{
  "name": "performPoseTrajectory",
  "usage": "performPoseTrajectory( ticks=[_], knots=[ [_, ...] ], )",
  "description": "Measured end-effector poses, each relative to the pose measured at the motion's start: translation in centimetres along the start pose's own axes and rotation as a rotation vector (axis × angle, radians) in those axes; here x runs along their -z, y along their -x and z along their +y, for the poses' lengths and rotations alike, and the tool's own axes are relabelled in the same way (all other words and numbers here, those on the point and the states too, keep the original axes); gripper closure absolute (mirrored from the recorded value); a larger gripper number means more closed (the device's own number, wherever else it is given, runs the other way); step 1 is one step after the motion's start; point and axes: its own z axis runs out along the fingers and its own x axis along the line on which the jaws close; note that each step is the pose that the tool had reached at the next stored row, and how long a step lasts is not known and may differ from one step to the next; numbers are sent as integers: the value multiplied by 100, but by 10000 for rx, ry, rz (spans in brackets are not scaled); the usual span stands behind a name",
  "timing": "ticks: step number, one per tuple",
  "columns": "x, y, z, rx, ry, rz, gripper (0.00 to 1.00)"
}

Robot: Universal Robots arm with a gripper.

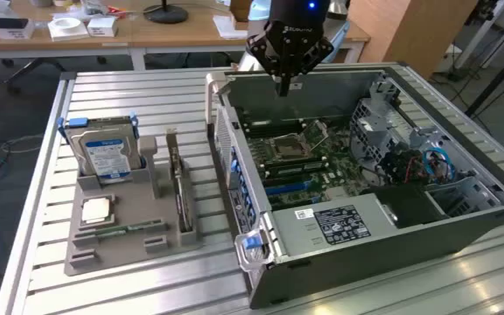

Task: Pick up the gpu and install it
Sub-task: 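Reach for the gpu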

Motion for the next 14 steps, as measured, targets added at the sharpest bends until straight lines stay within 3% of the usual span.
performPoseTrajectory(
  ticks=[14],
  knots=[
    [-1,-9,-1,-2,2,-2,90]
  ],
)
